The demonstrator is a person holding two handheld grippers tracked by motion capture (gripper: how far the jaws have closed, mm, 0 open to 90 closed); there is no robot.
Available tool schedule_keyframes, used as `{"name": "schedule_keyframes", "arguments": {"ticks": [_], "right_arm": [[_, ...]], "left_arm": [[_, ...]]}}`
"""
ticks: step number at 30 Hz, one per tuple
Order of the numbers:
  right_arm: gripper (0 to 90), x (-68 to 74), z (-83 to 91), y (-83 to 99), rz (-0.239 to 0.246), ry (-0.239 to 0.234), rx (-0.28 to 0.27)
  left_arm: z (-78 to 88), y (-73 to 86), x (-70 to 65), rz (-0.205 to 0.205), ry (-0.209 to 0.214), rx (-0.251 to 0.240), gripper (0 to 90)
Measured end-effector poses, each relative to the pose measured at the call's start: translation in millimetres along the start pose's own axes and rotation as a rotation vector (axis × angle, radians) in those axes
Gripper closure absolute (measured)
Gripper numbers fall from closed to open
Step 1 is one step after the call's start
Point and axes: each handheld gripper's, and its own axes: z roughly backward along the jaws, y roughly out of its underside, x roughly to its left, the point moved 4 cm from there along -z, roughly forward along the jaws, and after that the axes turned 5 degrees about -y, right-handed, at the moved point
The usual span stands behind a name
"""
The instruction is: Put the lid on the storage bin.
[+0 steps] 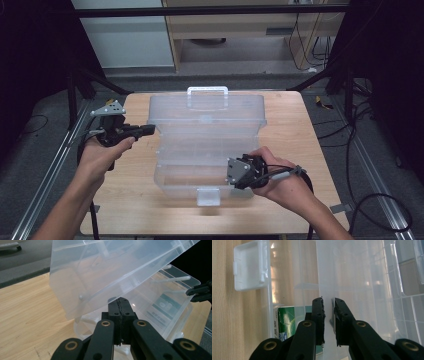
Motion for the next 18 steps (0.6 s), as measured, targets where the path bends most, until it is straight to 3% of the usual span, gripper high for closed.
{"name": "schedule_keyframes", "arguments": {"ticks": [15,18], "right_arm": [[77.6,4.8,-0.6,3.7,-0.042,-0.007,-0.030],[71.4,5.3,1.4,5.2,-0.080,-0.019,-0.067]], "left_arm": [[-0.7,8.3,-3.7,0.006,0.013,0.000,89.9],[-0.2,10.4,-4.6,0.005,0.014,-0.003,89.8]]}}
